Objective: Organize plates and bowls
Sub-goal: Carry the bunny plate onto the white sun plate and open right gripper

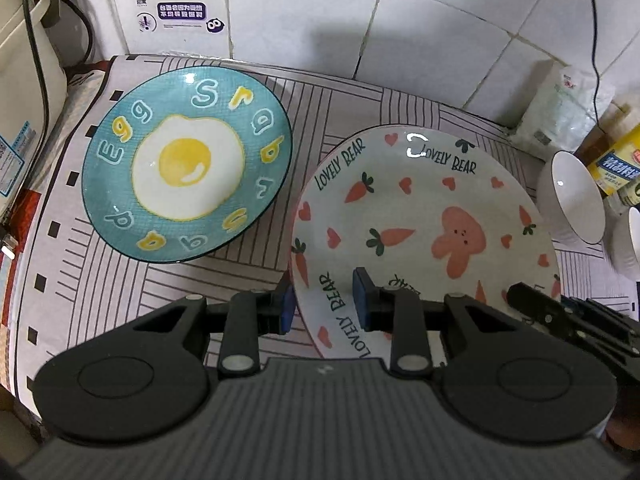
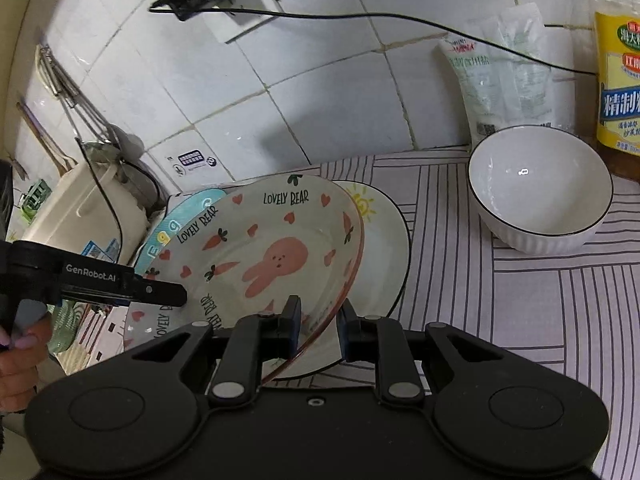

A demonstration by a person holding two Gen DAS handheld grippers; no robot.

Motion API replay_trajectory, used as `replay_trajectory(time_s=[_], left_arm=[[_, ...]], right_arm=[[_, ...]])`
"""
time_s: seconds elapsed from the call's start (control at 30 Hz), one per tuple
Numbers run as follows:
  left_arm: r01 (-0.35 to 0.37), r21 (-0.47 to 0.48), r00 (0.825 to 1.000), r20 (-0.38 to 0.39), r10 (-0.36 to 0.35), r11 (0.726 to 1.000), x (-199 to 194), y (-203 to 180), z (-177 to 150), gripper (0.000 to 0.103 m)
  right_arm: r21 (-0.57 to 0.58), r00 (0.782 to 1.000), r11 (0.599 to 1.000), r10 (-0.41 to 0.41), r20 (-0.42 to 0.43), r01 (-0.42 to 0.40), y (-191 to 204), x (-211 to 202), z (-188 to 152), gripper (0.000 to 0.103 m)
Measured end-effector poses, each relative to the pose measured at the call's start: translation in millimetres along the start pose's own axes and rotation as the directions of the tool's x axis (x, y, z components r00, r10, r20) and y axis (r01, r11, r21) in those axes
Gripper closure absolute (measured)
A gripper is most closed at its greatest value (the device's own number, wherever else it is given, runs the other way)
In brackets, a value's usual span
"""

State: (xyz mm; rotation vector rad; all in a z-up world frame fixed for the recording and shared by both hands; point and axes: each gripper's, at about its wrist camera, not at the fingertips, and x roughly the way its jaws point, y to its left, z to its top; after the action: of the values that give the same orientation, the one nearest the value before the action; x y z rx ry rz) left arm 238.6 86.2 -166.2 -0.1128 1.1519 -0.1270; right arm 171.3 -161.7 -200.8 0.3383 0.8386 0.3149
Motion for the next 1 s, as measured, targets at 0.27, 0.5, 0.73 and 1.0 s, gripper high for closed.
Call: replay_trajectory(time_s=[0.27, 0.5, 0.73, 1.0], left_arm=[[-0.003, 0.004, 1.0, -0.025, 0.003, 1.0, 14.0, -3.3, 7.1, 0.075], [-0.009, 0.002, 0.998, -0.055, 0.009, 1.0, 19.9, -1.9, 12.3, 0.075], [-0.009, 0.014, 0.996, -0.088, 0.01, 1.0, 24.5, -3.3, 15.5, 0.075], [-0.033, 0.028, 0.992, -0.125, 0.036, 0.999, 32.9, -2.1, 12.0, 0.075]], right_arm=[[-0.007, 0.999, 1.0, -0.025, -0.019, 0.025, -7.8, 8.3, 2.6, 0.079], [-0.031, 0.998, 0.998, -0.054, -0.034, 0.053, -4.6, 12.7, 4.1, 0.078], [-0.068, 0.995, 0.994, -0.09, -0.039, 0.087, 0.1, 13.7, 8.2, 0.077], [-0.219, 0.991, 0.969, -0.126, -0.049, 0.113, 13.4, 20.5, 23.2, 0.077]])
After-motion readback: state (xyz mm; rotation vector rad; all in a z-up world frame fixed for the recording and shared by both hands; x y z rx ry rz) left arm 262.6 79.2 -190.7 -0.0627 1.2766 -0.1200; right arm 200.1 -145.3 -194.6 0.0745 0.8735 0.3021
